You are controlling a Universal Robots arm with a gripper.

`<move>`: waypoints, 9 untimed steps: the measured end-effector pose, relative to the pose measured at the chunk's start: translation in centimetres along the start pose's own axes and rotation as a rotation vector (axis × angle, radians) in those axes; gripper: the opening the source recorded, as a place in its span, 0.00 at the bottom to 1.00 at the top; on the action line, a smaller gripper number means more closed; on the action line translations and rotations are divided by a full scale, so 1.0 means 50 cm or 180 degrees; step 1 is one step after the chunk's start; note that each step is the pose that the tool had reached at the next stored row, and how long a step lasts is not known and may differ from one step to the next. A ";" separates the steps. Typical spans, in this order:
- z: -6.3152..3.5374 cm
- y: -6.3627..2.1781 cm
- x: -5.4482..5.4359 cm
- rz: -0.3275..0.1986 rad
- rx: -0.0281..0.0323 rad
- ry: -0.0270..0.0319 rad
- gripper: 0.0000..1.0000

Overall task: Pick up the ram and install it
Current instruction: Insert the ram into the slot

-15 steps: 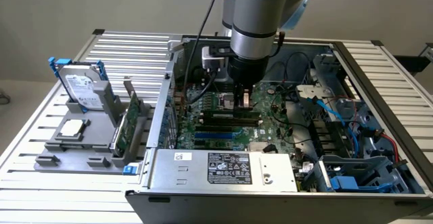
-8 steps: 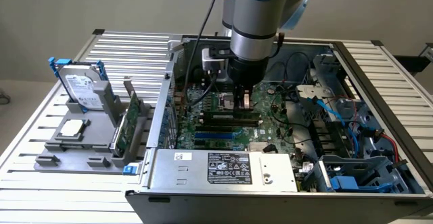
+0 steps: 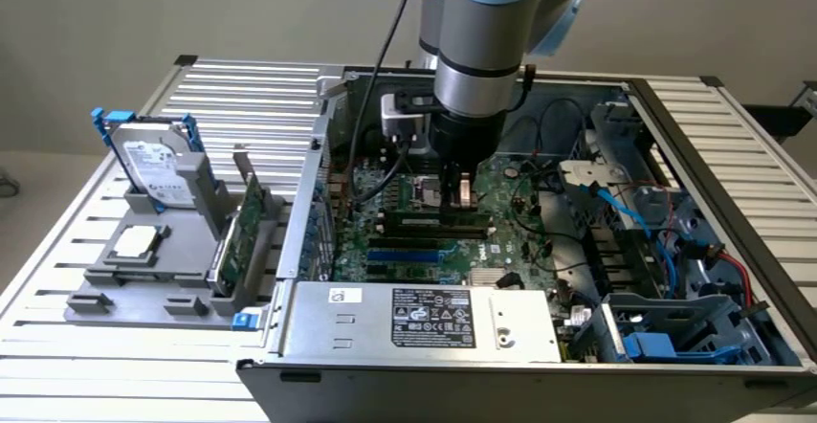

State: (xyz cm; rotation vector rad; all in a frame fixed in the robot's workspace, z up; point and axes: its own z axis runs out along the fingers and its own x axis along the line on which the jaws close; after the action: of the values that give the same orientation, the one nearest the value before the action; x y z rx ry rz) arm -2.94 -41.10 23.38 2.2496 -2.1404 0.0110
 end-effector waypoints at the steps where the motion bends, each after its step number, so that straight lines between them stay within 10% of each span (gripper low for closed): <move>1: 0.000 0.000 0.000 0.0000 0.0000 -0.0001 0.13; 9: 0.001 0.000 0.000 0.0004 -0.0002 -0.0015 0.13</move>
State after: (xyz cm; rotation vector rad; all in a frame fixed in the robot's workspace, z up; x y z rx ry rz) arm -2.94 -41.09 23.34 2.2503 -2.1437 0.0049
